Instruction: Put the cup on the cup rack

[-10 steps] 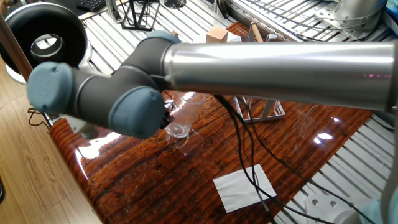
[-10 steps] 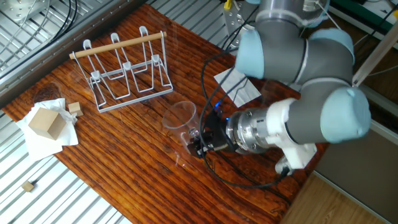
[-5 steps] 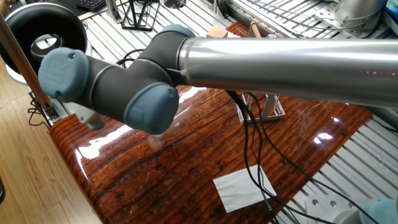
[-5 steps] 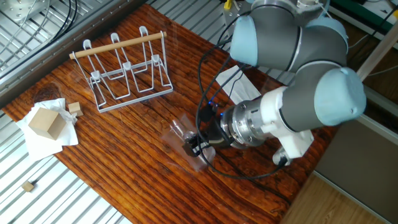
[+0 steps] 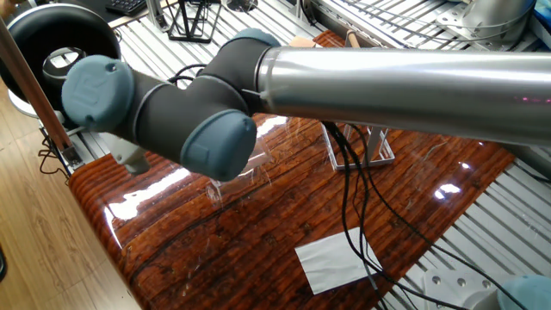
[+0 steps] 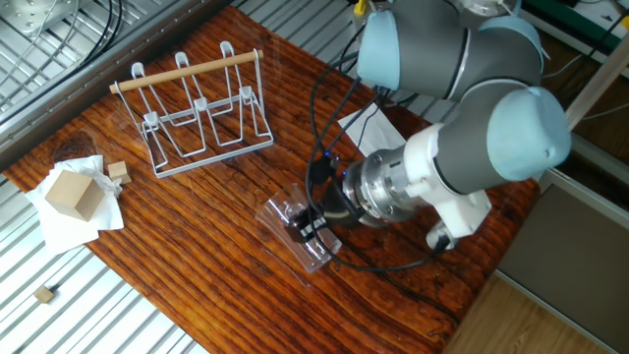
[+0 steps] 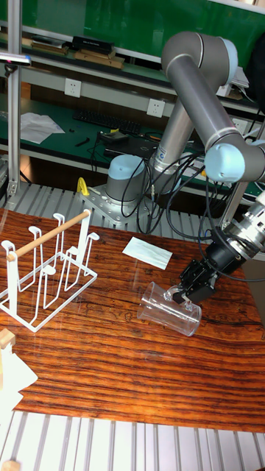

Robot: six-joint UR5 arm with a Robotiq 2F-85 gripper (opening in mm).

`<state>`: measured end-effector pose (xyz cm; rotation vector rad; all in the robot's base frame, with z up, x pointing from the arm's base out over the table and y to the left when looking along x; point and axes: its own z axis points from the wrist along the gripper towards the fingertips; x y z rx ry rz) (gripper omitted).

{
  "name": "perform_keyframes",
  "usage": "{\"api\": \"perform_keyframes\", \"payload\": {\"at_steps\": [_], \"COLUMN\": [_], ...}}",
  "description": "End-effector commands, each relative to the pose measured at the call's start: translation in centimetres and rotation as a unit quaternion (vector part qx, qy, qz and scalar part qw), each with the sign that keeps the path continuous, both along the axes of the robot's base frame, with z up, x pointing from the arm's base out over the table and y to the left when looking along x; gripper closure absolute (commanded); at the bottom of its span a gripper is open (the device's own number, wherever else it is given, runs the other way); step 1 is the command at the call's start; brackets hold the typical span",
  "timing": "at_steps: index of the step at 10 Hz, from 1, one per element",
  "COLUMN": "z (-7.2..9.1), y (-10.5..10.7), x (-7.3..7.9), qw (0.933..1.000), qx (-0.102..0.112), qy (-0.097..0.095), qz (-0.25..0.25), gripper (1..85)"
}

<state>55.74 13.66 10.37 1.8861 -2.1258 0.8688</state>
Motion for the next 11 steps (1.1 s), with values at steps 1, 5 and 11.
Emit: {"api": "perform_keyframes", "payload": {"at_steps": [1,5,11], "z": [0.4,1.9,3.2], "y": [-0.5,-0.9,0.3], "x": [-0.2,0.0,0.8], "qw": [0.9997,0.9988,0.9961], "qx": [0.024,0.047,0.087], "qy": [0.006,0.009,-0.007], "qz": [-0.002,-0.001,-0.014], "gripper": [84.7,84.7,84.7]}}
